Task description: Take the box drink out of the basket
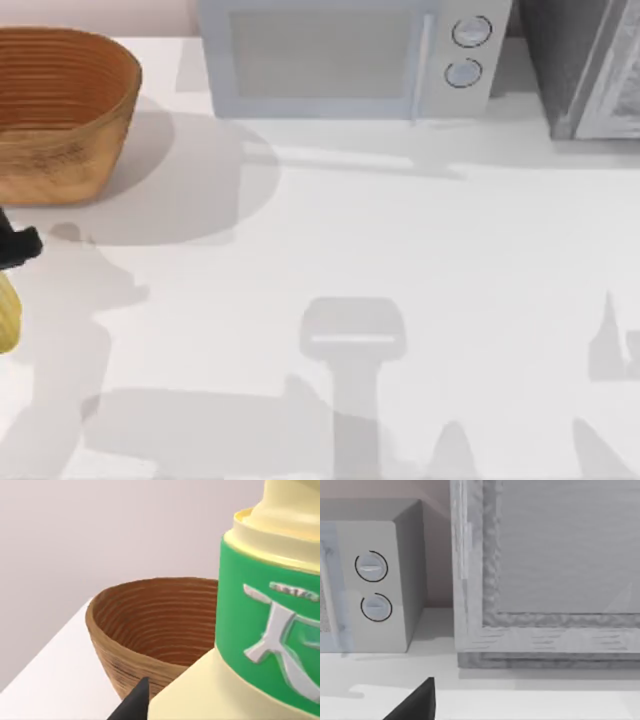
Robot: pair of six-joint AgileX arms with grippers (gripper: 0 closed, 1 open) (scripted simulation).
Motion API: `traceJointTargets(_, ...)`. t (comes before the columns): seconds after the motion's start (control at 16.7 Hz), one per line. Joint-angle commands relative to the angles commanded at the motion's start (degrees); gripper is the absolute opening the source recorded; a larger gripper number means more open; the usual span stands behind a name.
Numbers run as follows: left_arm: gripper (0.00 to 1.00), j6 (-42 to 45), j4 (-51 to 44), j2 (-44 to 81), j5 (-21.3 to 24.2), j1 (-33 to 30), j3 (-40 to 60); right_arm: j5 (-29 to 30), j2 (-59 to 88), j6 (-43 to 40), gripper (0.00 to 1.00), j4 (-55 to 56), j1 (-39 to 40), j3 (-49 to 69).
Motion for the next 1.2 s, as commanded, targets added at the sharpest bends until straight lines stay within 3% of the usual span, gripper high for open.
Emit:
traceJointTargets(0.48, 0.0, -2.33, 16.9, 39.91, -38.12, -22.07, 22.94, 0.0, 0.0, 0.0, 1.0, 0.0, 0.0, 0.0)
traceJointTargets(0.72, 0.0, -3.25, 24.23, 57.99, -54.98, -31.78, 32.92, 0.0, 0.0, 0.0, 1.0, 0.0, 0.0, 0.0)
traceJointTargets(0.96, 0.0, -4.13, 29.38, 71.64, -67.41, -38.77, 40.02, 0.0, 0.0, 0.0, 1.0, 0.0, 0.0, 0.0)
traceJointTargets(1.2, 0.0, -4.61, 31.64, 77.88, -73.06, -41.85, 43.15, 0.0, 0.0, 0.0, 1.0, 0.0, 0.0, 0.0)
